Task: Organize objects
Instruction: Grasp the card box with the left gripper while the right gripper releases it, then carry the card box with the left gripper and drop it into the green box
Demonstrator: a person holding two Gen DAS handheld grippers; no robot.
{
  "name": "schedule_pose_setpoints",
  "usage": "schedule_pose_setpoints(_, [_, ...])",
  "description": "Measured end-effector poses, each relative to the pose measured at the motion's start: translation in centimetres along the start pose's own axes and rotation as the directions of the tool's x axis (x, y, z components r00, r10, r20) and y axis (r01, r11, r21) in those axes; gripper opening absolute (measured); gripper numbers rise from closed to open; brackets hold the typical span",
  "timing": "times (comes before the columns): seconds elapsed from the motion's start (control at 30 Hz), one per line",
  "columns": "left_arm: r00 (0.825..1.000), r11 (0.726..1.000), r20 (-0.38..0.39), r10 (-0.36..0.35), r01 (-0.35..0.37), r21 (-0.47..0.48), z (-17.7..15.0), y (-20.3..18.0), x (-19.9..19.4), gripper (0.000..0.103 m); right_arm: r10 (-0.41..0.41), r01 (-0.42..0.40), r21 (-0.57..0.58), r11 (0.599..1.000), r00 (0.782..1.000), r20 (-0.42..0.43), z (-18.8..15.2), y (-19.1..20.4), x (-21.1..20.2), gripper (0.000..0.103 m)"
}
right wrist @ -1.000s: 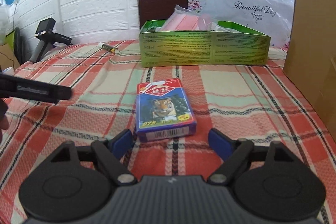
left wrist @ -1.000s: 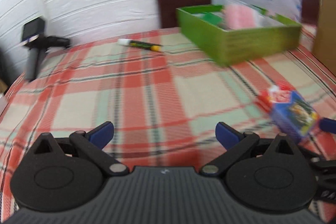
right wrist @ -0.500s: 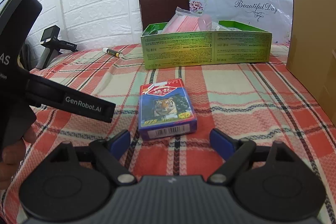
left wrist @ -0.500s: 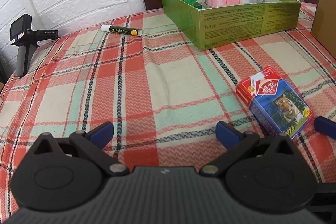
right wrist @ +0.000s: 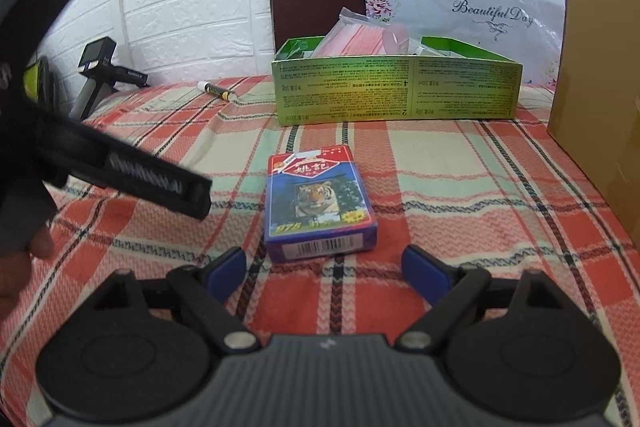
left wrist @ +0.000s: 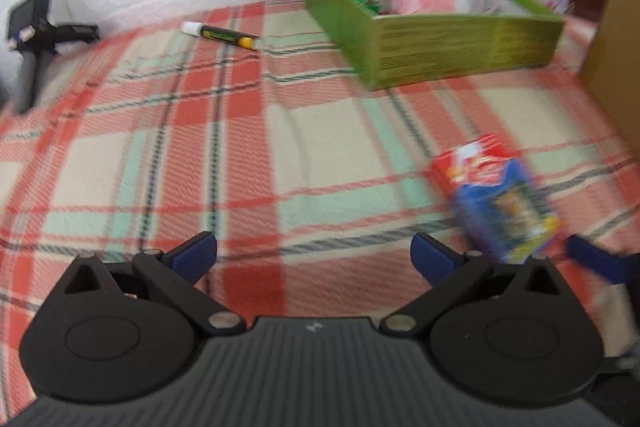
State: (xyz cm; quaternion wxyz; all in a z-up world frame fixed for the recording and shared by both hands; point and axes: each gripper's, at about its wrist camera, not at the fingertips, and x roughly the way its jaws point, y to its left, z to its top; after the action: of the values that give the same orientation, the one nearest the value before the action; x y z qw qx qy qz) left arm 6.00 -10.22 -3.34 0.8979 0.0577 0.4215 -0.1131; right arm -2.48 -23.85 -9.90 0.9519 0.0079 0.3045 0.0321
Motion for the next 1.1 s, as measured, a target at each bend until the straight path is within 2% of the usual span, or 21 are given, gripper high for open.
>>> schedule_pose_setpoints(0.07, [0.997,0.997,-0.010,-0.081,0.081,-0.017,0.6,-0.6,-0.8,0.103,0.008,-0.008,0.010,1.000,1.000,-0.014,0.2,-0.4,0.2,0.094])
schedule_pose_setpoints(0.17, [0.987,0.988,-0.041,-0.154,0.153,-0.023,1.4,-1.8,-0.5,0.103,0.001,-0.001,0.008,1.000,1.000,-0.023,0.6,-0.6,0.6,0.094])
schedule_pose_setpoints(0.3, [0.960,0.963,-0.109,-0.257,0.245,-0.110,2.0,-2.5,1.4,0.103,0.014,-0.014,-0.008,1.000,0.999,-0.030,1.0,-0.5,1.0,0.094])
schedule_pose_setpoints(0.33, [0.953,0.956,-0.115,-0.279,0.265,-0.125,2.1,-2.8,1.9,0.095,0.016,-0.017,-0.010,1.000,0.999,-0.032,1.2,-0.5,1.2,0.093])
schedule_pose_setpoints(0.37, [0.945,0.949,-0.128,-0.302,0.286,-0.130,2.2,-3.1,2.4,0.081,0.019,-0.020,-0.015,1.000,0.999,-0.033,1.4,-0.5,1.4,0.092])
schedule_pose_setpoints(0.4, [0.939,0.947,-0.141,-0.313,0.298,-0.119,2.2,-3.6,2.7,0.078,0.024,-0.025,-0.027,0.999,0.999,-0.029,1.5,-0.4,1.5,0.081])
schedule_pose_setpoints(0.43, [0.945,0.953,-0.135,-0.299,0.288,-0.094,2.2,-4.2,2.8,0.074,0.046,-0.047,-0.049,0.998,0.999,-0.022,1.7,-0.2,1.6,0.061])
schedule_pose_setpoints(0.47, [0.948,0.956,-0.122,-0.293,0.288,-0.061,2.1,-4.7,2.6,0.064,0.043,-0.044,-0.069,0.997,0.999,-0.018,1.8,0.1,1.7,0.061])
schedule_pose_setpoints(0.5, [0.940,0.948,-0.117,-0.320,0.317,-0.041,2.0,-5.1,2.5,0.055,0.046,-0.047,-0.074,0.996,0.999,-0.013,1.7,0.2,1.8,0.061])
schedule_pose_setpoints(0.53, [0.935,0.943,-0.124,-0.332,0.329,-0.044,2.2,-5.2,2.4,0.050,0.047,-0.047,-0.067,0.997,0.999,-0.004,1.6,0.2,1.9,0.060])
schedule_pose_setpoints(0.67, [0.933,0.939,-0.103,-0.344,0.342,-0.030,3.4,-5.3,1.5,0.035,0.051,-0.052,0.010,0.999,0.998,0.043,2.2,-0.9,1.4,0.060])
schedule_pose_setpoints(0.77, [0.930,0.931,-0.048,-0.364,0.366,0.019,5.7,-6.1,-0.1,0.035,0.011,-0.014,0.019,1.000,0.990,0.142,3.8,-1.5,0.6,0.060])
schedule_pose_setpoints(0.9, [0.918,0.916,0.050,-0.392,0.385,0.114,10.0,-7.8,-1.9,0.035,-0.053,0.039,0.054,0.998,0.959,0.277,7.4,-3.8,0.6,0.060])
schedule_pose_setpoints(1.0, [0.913,0.915,0.110,-0.393,0.375,0.152,13.4,-9.9,-1.5,0.036,-0.097,0.070,0.092,0.993,0.941,0.325,10.5,-5.6,2.1,0.060])
schedule_pose_setpoints(1.1, [0.912,0.919,0.163,-0.377,0.346,0.191,16.7,-11.5,0.6,0.038,-0.142,0.110,0.110,0.988,0.926,0.350,13.3,-7.2,5.3,0.061])
